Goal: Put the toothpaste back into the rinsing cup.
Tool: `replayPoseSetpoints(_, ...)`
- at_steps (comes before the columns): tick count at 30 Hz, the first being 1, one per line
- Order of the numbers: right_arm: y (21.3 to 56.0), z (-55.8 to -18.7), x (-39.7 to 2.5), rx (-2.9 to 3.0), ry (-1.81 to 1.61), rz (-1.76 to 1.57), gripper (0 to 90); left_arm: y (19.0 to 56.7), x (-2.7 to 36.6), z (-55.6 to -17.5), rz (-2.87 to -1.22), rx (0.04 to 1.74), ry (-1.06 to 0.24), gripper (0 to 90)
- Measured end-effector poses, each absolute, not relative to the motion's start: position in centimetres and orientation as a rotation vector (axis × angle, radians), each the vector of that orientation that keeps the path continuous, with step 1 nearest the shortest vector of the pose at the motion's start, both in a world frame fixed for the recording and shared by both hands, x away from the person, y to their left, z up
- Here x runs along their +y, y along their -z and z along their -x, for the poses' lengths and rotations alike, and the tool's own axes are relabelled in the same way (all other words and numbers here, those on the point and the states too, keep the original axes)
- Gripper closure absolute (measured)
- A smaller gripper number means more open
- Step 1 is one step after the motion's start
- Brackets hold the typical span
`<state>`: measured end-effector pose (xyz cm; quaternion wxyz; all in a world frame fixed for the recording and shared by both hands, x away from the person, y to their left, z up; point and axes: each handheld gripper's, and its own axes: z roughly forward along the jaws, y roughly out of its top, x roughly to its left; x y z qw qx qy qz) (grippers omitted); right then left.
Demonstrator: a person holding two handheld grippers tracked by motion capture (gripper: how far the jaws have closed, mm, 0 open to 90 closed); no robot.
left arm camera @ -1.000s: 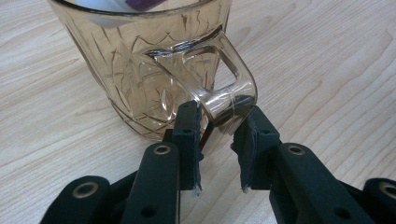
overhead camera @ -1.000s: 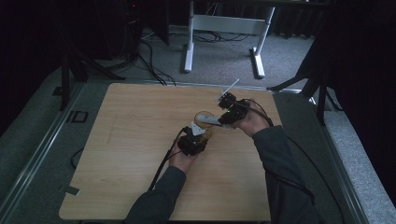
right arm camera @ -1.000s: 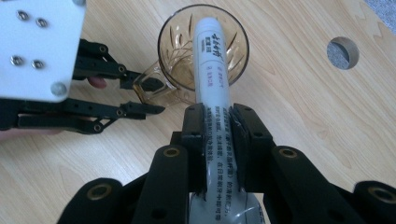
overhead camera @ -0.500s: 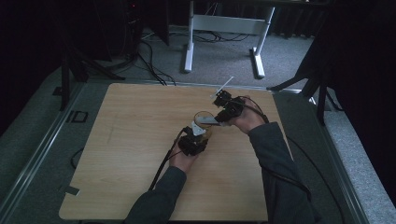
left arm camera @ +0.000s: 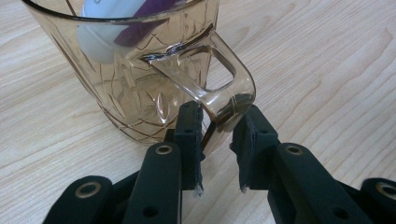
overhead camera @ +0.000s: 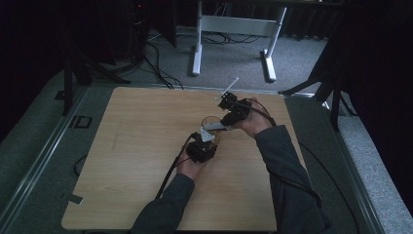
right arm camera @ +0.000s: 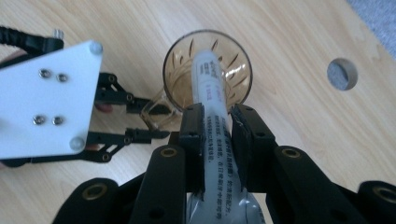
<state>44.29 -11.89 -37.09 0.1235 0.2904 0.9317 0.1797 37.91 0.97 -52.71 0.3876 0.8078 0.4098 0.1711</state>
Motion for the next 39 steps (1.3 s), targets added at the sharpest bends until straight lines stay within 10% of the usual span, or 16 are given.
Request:
replayPoseSetpoints(26, 36.2, -44.0, -13.8, 2.596, -0.726, -0.889, 68.7, 52.8, 0.9, -38.0, -2.034, 1.064, -0.421, 72.6)
replayPoseSetpoints(39, 37.0, -43.6, -15.7, 2.56, -0.777, -0.941, 65.0, 52.7, 1.8, -37.1, -2.005, 1.074, -0.423, 50.9)
